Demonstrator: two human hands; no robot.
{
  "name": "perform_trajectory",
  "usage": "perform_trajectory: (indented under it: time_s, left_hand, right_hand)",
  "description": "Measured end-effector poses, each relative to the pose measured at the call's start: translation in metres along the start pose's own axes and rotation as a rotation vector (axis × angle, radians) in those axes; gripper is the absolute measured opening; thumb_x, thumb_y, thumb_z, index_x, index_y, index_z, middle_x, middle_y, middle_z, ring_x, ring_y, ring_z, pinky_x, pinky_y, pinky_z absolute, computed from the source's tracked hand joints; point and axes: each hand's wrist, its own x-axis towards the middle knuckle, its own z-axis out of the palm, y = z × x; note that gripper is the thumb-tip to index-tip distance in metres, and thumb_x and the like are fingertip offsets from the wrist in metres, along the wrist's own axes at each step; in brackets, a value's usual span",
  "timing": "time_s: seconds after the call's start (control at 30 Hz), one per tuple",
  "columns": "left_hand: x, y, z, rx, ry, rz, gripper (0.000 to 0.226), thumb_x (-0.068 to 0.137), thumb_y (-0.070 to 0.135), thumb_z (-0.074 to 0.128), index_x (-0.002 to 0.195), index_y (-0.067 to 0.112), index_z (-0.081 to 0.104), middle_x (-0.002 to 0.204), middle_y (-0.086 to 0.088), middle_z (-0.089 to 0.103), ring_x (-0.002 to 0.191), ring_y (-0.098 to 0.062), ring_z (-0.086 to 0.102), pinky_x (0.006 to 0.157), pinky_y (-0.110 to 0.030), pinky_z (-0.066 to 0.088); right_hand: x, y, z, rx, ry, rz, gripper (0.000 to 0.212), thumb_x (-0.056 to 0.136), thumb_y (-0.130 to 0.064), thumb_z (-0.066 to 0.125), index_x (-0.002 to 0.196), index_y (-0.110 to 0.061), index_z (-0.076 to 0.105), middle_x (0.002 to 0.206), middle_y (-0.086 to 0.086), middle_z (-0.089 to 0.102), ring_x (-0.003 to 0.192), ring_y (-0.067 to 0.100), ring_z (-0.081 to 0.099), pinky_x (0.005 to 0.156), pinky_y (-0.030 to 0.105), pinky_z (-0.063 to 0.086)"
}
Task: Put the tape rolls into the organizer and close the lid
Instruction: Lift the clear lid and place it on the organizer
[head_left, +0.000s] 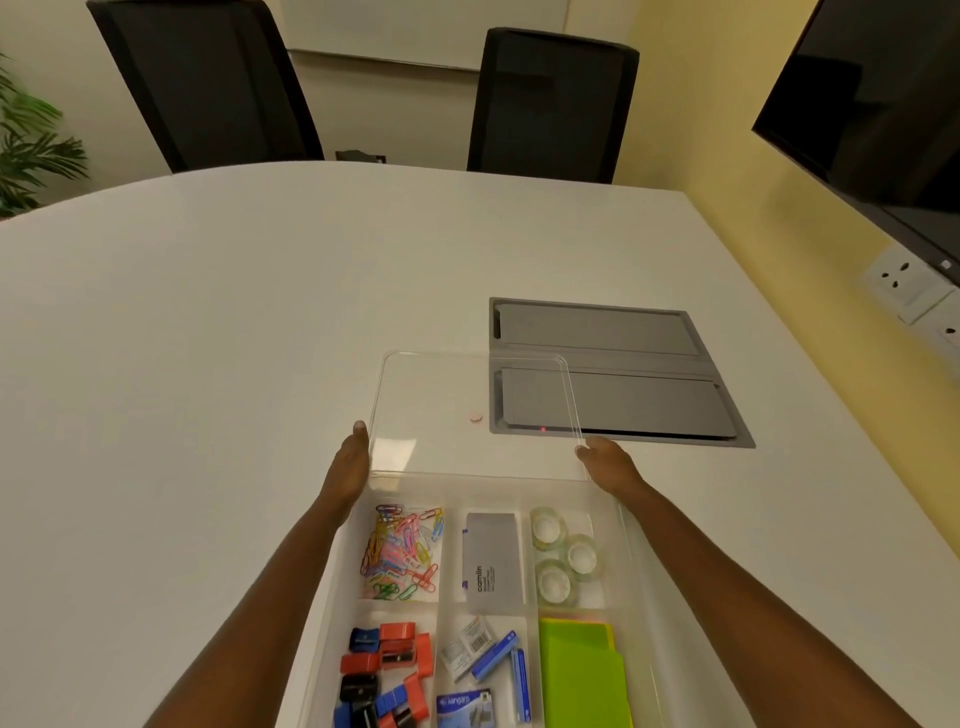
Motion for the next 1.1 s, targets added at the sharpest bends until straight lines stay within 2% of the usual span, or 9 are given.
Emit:
perform_trajectory:
  time_s: [0.07, 0.1, 0.2, 0.33, 0.4, 0.5, 0.63, 0.8, 1.1]
  left_hand:
    - [0.009, 0.003, 0.002, 0.001, 0.023, -0.005, 0.058, 0.098, 0.042, 0.014, 0.141, 0.005, 0.023, 0.152, -0.017, 0.024, 0.14, -0.03, 0.025, 0.118, -0.043, 0.018]
    - [0.012, 0.004, 0.002, 0.005, 0.027, -0.003, 0.057, 0.098, 0.041, 0.014, 0.141, 0.005, 0.023, 0.152, -0.017, 0.025, 0.14, -0.03, 0.025, 0.118, -0.044, 0.018]
    - [0.016, 0.003, 0.005, 0.033, 0.007, 0.007, 0.055, 0.099, 0.04, 0.015, 0.141, 0.006, 0.024, 0.152, -0.016, 0.025, 0.14, -0.03, 0.025, 0.117, -0.043, 0.019]
    - [0.015, -0.002, 0.004, 0.018, -0.013, 0.0, 0.054, 0.099, 0.038, 0.015, 0.142, 0.007, 0.021, 0.153, -0.016, 0.022, 0.142, -0.029, 0.022, 0.117, -0.043, 0.017]
    - [0.016, 0.0, 0.001, -0.019, -0.021, -0.027, 0.055, 0.099, 0.039, 0.015, 0.143, 0.007, 0.019, 0.154, -0.016, 0.021, 0.142, -0.028, 0.021, 0.118, -0.043, 0.016]
    - [0.017, 0.004, -0.003, -0.102, -0.011, -0.068, 0.056, 0.098, 0.041, 0.014, 0.143, 0.007, 0.019, 0.153, -0.017, 0.024, 0.14, -0.031, 0.024, 0.118, -0.045, 0.019]
    - [0.012, 0.013, -0.007, -0.24, 0.003, -0.096, 0.057, 0.098, 0.042, 0.013, 0.14, 0.004, 0.023, 0.146, -0.021, 0.033, 0.134, -0.034, 0.033, 0.112, -0.042, 0.027]
    - [0.0, 0.027, -0.018, -0.35, -0.007, -0.079, 0.061, 0.096, 0.048, 0.013, 0.142, 0.01, 0.023, 0.143, -0.025, 0.035, 0.129, -0.038, 0.039, 0.108, -0.041, 0.032]
    - [-0.026, 0.048, -0.028, -0.538, 0.031, -0.033, 0.064, 0.091, 0.058, 0.01, 0.138, 0.021, 0.034, 0.139, -0.027, 0.037, 0.134, -0.038, 0.034, 0.113, -0.044, 0.028]
  right_hand:
    - [0.013, 0.001, 0.002, 0.052, 0.037, 0.047, 0.018, 0.094, -0.012, 0.043, 0.085, -0.007, 0.058, 0.092, 0.014, 0.058, 0.092, 0.027, 0.054, 0.079, 0.031, 0.04]
    - [0.018, 0.0, 0.003, 0.084, 0.068, 0.069, 0.026, 0.091, -0.008, 0.044, 0.066, -0.012, 0.048, 0.073, 0.008, 0.052, 0.073, 0.024, 0.049, 0.066, 0.03, 0.037]
    - [0.024, -0.001, 0.006, 0.155, 0.105, 0.111, 0.039, 0.083, 0.005, 0.046, 0.053, -0.015, 0.031, 0.056, 0.003, 0.035, 0.051, 0.016, 0.034, 0.05, 0.026, 0.027]
    - [0.027, 0.002, 0.006, 0.223, 0.039, 0.141, 0.035, 0.082, 0.013, 0.05, 0.055, -0.008, 0.045, 0.059, 0.005, 0.04, 0.052, 0.018, 0.038, 0.051, 0.025, 0.028]
    - [0.027, 0.004, 0.005, 0.281, 0.058, 0.119, 0.014, 0.083, 0.013, 0.052, 0.079, 0.006, 0.063, 0.074, 0.011, 0.051, 0.069, 0.023, 0.047, 0.058, 0.029, 0.034]
    - [0.024, -0.001, -0.002, 0.34, 0.121, 0.031, 0.028, 0.083, 0.015, 0.051, 0.107, 0.008, 0.063, 0.092, 0.013, 0.057, 0.087, 0.026, 0.051, 0.067, 0.029, 0.043]
    - [0.01, -0.021, -0.019, 0.381, 0.222, -0.11, 0.033, 0.083, 0.014, 0.052, 0.112, 0.003, 0.062, 0.098, 0.015, 0.061, 0.09, 0.025, 0.055, 0.079, 0.032, 0.045]
    - [-0.019, -0.039, -0.038, 0.418, 0.355, -0.296, 0.027, 0.086, 0.004, 0.058, 0.112, -0.001, 0.064, 0.092, 0.007, 0.06, 0.086, 0.018, 0.056, 0.062, 0.008, 0.046]
    - [-0.068, -0.048, -0.054, 0.322, 0.59, -0.495, 0.027, 0.081, 0.011, 0.062, 0.107, 0.004, 0.066, 0.084, 0.01, 0.049, 0.074, 0.022, 0.051, 0.06, -0.011, 0.038]
